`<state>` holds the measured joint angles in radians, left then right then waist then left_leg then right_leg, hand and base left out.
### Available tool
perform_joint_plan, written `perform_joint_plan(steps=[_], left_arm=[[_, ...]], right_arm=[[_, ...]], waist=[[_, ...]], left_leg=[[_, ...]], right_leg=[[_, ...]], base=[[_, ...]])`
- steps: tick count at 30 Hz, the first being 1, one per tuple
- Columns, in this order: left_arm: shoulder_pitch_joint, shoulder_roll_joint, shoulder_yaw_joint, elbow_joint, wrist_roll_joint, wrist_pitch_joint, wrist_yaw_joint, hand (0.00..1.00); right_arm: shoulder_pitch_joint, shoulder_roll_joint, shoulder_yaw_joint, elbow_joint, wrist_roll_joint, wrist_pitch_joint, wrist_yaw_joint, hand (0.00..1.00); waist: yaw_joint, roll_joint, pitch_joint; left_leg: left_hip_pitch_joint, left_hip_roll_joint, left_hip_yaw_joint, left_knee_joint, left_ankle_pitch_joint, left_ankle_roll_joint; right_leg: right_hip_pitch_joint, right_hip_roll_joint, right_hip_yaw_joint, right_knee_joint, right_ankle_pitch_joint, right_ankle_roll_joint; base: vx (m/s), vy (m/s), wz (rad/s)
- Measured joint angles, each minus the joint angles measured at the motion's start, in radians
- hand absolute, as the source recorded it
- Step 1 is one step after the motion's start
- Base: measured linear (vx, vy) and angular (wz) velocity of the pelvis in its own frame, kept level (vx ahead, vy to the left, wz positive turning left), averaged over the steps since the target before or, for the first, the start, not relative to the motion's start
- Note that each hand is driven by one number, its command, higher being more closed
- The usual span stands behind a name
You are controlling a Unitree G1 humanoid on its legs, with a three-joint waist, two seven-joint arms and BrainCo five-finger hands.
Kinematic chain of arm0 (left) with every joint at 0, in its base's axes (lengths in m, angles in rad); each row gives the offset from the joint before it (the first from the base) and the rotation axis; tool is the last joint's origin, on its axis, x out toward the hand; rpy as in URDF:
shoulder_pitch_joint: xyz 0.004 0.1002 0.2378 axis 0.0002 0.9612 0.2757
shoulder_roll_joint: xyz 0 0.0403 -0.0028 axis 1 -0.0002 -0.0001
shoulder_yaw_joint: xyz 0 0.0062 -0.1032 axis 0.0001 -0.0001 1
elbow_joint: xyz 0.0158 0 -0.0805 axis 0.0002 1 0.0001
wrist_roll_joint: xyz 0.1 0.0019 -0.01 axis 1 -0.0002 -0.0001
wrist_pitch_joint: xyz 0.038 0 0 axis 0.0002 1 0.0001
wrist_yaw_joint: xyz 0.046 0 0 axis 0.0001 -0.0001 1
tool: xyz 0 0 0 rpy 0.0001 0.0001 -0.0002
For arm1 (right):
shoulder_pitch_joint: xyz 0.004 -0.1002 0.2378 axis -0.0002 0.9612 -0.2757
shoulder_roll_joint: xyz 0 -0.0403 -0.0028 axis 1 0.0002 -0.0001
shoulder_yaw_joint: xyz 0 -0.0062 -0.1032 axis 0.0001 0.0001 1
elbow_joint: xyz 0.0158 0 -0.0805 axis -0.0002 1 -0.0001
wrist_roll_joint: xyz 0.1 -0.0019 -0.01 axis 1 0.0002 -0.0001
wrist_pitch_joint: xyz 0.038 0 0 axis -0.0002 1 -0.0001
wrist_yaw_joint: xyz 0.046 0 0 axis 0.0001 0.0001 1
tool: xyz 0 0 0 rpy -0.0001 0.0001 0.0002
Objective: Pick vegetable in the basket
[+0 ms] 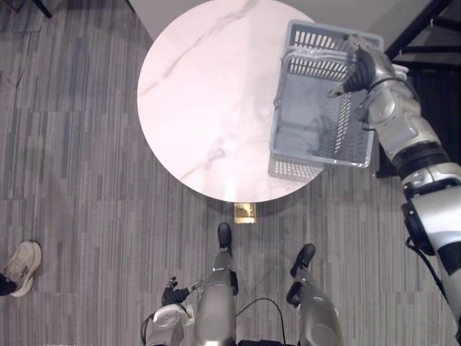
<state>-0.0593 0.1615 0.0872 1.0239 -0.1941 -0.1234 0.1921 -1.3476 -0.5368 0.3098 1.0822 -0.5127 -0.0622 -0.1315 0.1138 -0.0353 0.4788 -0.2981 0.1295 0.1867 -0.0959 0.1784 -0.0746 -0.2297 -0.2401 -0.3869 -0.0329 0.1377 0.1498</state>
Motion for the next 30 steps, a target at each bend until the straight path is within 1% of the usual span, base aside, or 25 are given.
perform_joint_plan(steps=[4,6,10,13,16,19,22,27,30], left_arm=[[0.000,0.003,-0.025,0.000,0.000,-0.003,0.000,0.00],[0.000,0.008,-0.043,0.001,0.000,-0.003,0.000,0.00],[0.000,0.011,-0.055,0.000,0.000,-0.004,0.000,0.00],[-0.002,0.011,-0.064,0.000,0.000,-0.004,0.001,0.00],[-0.006,0.014,-0.073,0.000,0.000,-0.003,0.004,0.00],[-0.007,0.016,-0.079,0.000,0.000,-0.001,0.008,0.00],[-0.009,0.016,-0.083,0.000,0.001,0.002,0.009,0.00],[-0.017,0.016,-0.083,0.007,0.011,0.009,0.003,0.00],[-0.018,0.015,-0.082,0.014,0.021,0.021,0.000,0.00]], right_arm=[[-0.009,-0.037,-0.029,0.032,0.000,-0.003,-0.036,1.00],[-0.010,-0.053,-0.029,0.034,-0.001,-0.002,-0.038,1.00],[-0.010,-0.058,-0.028,0.050,-0.001,-0.002,-0.036,1.00],[-0.009,-0.057,-0.027,0.072,-0.032,-0.001,-0.037,1.00],[-0.002,-0.057,-0.024,0.072,-0.038,0.002,-0.033,1.00],[0.013,-0.056,0.006,0.071,-0.046,0.007,-0.030,1.00],[0.048,-0.049,0.032,0.060,-0.071,-0.006,-0.019,1.00],[0.107,-0.033,0.064,0.014,-0.077,-0.010,0.006,1.00],[0.163,-0.031,0.125,-0.036,-0.078,-0.010,0.029,1.00]], waist=[[0.003,0.007,0.008],[0.002,0.007,0.008],[0.001,0.011,0.010],[0.001,0.016,0.013],[0.001,0.016,0.013],[0.001,0.016,0.013],[0.004,0.017,0.012],[0.003,0.020,0.011],[0.003,0.020,-0.003]], left_leg=[[-0.019,0.001,-0.006,-0.001,0.009,0.000],[-0.023,0.001,-0.006,-0.001,0.011,0.000],[-0.026,0.001,-0.003,-0.001,0.013,0.001],[-0.026,0.002,0.000,-0.001,0.014,0.001],[-0.025,0.003,0.001,0.000,0.016,-0.001],[-0.019,0.003,0.001,0.000,0.016,-0.001],[0.001,0.003,0.001,0.000,0.016,-0.001],[0.029,0.004,0.001,0.000,0.015,-0.002],[0.059,0.006,0.007,0.000,0.015,-0.003]], right_leg=[[-0.014,0.002,-0.001,0.000,0.000,0.000],[-0.019,0.002,0.000,0.000,0.000,0.000],[-0.024,0.002,0.005,0.000,0.000,0.000],[-0.027,0.003,0.008,0.000,0.000,0.000],[-0.026,0.004,0.010,0.000,0.000,0.000],[-0.020,0.004,0.010,0.000,0.000,0.000],[-0.002,0.004,0.010,-0.001,0.000,0.000],[0.026,0.004,0.012,-0.001,0.000,0.000],[0.053,0.005,0.017,-0.001,-0.001,0.000]], base=[[-0.02,-0.014,0.04],[0.00,0.000,0.00],[0.00,0.000,0.00],[0.00,-0.012,-0.02],[0.00,-0.007,-0.01],[0.00,0.000,0.00],[0.00,0.000,0.00],[0.00,0.000,0.00],[0.00,-0.011,-0.03]])
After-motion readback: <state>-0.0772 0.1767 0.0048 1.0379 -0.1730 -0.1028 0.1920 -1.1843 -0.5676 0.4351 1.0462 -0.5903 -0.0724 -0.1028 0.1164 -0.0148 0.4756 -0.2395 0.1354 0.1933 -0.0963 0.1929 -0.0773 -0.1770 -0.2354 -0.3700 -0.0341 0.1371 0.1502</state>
